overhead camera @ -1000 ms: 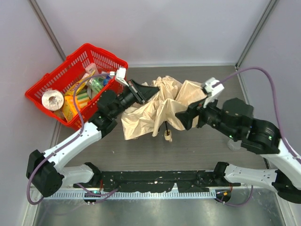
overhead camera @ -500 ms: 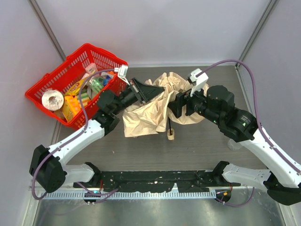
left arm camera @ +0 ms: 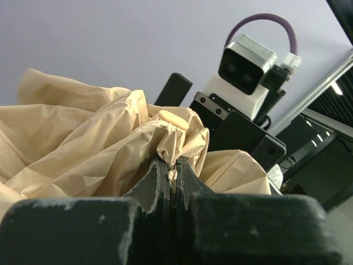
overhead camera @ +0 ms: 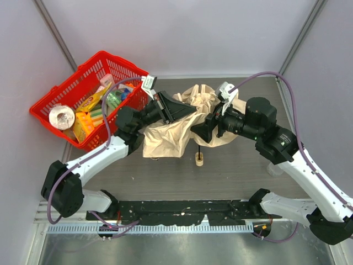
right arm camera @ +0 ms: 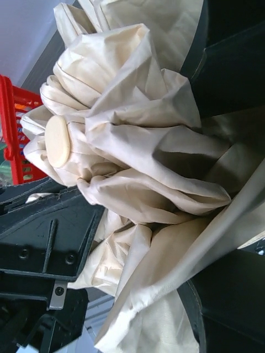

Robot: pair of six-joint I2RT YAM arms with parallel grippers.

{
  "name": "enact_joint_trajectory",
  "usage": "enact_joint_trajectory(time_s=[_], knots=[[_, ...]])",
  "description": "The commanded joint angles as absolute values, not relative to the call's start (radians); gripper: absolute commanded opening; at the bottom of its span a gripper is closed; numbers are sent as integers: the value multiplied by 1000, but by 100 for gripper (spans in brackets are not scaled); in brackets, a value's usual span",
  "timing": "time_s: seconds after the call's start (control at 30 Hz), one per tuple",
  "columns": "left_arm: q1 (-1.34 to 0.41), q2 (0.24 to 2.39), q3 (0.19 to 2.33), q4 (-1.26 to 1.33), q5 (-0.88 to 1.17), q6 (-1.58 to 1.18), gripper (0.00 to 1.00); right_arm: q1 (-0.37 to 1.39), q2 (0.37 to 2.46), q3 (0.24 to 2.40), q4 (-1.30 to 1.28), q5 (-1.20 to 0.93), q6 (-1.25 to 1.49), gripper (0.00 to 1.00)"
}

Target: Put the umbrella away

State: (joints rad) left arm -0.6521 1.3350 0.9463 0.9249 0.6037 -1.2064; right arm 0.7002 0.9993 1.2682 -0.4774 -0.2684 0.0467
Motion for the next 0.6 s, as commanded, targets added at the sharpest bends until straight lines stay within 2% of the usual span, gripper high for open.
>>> enact_joint_trajectory(time_s=[0.0,0.3,0.4,0.5,0.57], knots=[[-695,1318,1035,1209,747,-1316,0,631,1048,1246,-370,-440,34,85],[-764,1333,1063,1216,743,-1296,0,617,1100,1164,-121,-595,175,86],[-781,1345,1074,1216,736,-1284,0,615,1126,1152,-42,-647,225,84],[-795,1348,1083,1219,742,-1273,0,615,1138,1114,63,-728,310,70],[-799,1345,1083,1213,744,-1256,0,617,1141,1100,110,-779,342,53]])
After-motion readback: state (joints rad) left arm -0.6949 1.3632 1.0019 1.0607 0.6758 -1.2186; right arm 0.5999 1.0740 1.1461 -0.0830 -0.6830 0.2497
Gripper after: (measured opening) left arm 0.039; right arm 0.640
